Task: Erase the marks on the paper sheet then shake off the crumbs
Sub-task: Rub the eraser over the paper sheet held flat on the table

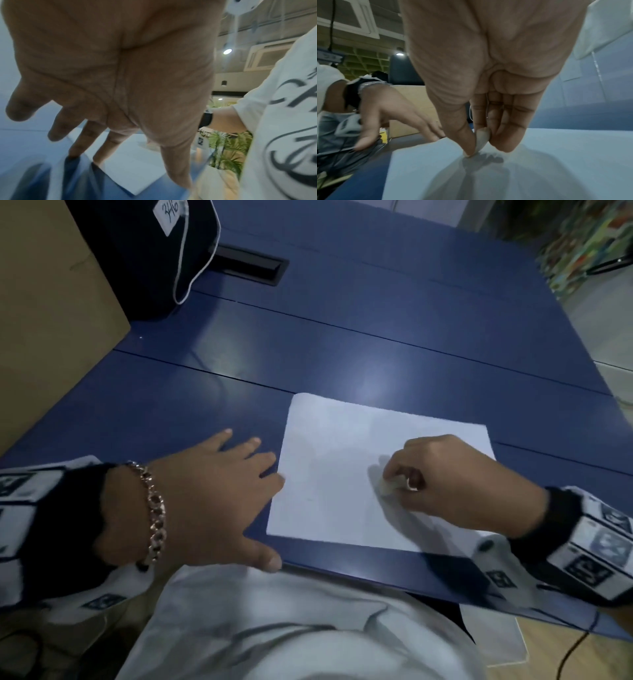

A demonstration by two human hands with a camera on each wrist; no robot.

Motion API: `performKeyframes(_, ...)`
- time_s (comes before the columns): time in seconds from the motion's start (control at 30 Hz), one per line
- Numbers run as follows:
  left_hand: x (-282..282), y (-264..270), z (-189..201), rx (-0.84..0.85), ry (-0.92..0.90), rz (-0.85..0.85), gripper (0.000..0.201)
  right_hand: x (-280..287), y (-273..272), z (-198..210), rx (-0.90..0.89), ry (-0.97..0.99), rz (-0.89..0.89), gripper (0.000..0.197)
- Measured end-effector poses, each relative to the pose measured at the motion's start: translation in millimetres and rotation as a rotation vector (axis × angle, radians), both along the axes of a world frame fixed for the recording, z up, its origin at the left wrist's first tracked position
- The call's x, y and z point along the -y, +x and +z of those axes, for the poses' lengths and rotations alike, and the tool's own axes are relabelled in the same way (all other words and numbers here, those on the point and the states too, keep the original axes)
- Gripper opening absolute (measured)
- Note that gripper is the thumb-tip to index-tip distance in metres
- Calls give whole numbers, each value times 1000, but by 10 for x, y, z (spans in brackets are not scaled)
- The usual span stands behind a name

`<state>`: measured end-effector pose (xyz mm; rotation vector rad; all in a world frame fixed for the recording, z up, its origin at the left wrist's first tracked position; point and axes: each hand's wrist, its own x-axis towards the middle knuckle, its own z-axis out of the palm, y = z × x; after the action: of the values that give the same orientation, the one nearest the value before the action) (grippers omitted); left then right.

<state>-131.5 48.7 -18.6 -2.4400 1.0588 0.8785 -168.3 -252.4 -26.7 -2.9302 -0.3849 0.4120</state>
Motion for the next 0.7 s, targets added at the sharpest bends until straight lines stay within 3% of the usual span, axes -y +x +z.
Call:
performKeyframes(0.07, 36, -37, 89, -2, -85, -40, 89, 45, -7, 6, -8, -3, 7, 10)
performKeyframes(0.13, 152, 55, 131, 34, -216, -20, 81, 29, 5, 23, -9, 5, 17, 11)
performKeyframes(0.23, 329, 335, -9, 72, -354, -21, 104, -53, 62, 67, 42, 36, 12, 15)
performKeyframes(0.33, 488, 493, -233, 17, -281, -76, 128, -196, 90, 56, 83, 78, 62, 18)
performKeyframes(0.57, 579, 567, -480, -11, -194, -82, 138, -350, 31, -104, 122, 105, 43, 8)
performKeyframes(0.7, 599, 552, -476, -1, -157, -71, 140, -496, -235, -66, -3, 167, 192, 14)
